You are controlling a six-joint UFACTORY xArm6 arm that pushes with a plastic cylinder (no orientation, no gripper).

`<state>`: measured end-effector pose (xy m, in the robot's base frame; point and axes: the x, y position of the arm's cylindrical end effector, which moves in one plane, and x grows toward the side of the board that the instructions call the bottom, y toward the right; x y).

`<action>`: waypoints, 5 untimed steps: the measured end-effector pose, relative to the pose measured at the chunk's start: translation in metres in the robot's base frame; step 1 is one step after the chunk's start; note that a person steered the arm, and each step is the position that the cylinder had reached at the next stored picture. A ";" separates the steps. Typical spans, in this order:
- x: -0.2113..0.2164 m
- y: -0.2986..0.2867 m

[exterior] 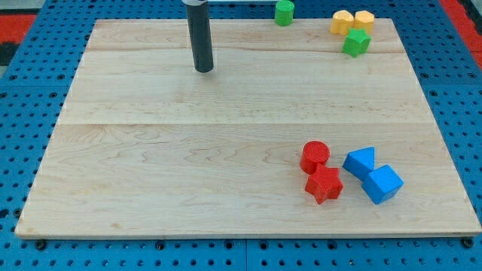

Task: Push the red circle towards the left center of the board

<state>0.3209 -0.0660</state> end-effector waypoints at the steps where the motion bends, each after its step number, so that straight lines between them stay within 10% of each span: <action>1: 0.000 0.001; 3: 0.003 0.015; 5: 0.049 0.157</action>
<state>0.3700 0.0908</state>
